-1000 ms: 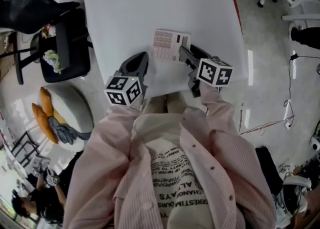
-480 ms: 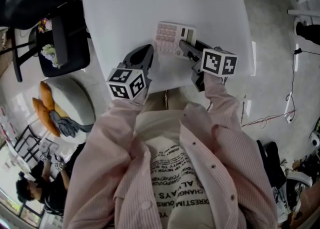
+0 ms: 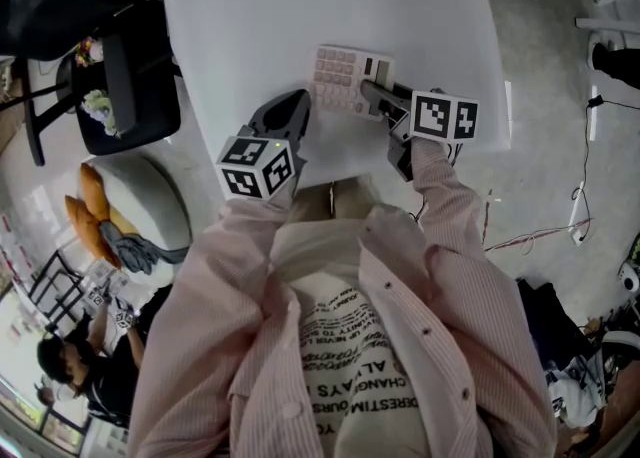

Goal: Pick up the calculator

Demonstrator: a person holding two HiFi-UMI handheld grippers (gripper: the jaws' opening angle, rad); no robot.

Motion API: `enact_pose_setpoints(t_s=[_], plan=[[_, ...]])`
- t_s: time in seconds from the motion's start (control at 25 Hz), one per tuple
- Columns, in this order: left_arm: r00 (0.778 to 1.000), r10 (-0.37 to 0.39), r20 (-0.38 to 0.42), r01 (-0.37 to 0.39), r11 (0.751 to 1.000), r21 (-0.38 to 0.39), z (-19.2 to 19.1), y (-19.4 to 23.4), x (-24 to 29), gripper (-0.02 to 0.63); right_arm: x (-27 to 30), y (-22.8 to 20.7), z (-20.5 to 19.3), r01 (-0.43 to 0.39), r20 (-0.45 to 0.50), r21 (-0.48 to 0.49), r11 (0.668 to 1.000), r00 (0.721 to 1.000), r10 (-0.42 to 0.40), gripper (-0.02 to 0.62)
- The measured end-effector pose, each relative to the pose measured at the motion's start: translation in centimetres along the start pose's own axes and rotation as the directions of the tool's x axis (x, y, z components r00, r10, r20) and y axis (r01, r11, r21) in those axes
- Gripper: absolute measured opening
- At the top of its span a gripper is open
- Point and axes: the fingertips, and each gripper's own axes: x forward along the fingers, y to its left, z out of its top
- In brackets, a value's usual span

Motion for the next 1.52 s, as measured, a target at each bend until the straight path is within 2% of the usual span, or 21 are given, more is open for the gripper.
enact_pose_setpoints(t_s=[0.52, 0.8, 1.16, 1.52], plan=[[1.0, 0.021, 0.018, -0.021, 0.999, 0.036, 0.8, 0.3, -0.7, 0.002, -0.2, -0.2, 0.0, -0.019, 0.053, 0.1, 0.995, 0.999, 0.014, 0.095], [0.998, 0.021, 0.058, -0.024, 0.998, 0.06, 1.6, -0.4, -2.3, 0.002, -1.4, 0.7, 0.1, -0.103, 0.162, 0.199, 0.975, 0.984, 0.071, 0.089], [0.992, 0.001, 0.13, -0.013, 0.996, 0.088, 3.7, -1.7, -5.1, 0.002, -4.1, 3.7, 0.6, -0.138, 0.235, 0.176, 0.975, 0.967, 0.095, 0.087], [0.975, -0.039, 0.218, 0.006, 0.988, 0.153, 6.8, -3.2, -8.8, 0.002, -7.6, 7.9, 1.4, -0.225, 0.332, 0.165, 0.96, 0.929, 0.16, 0.087]])
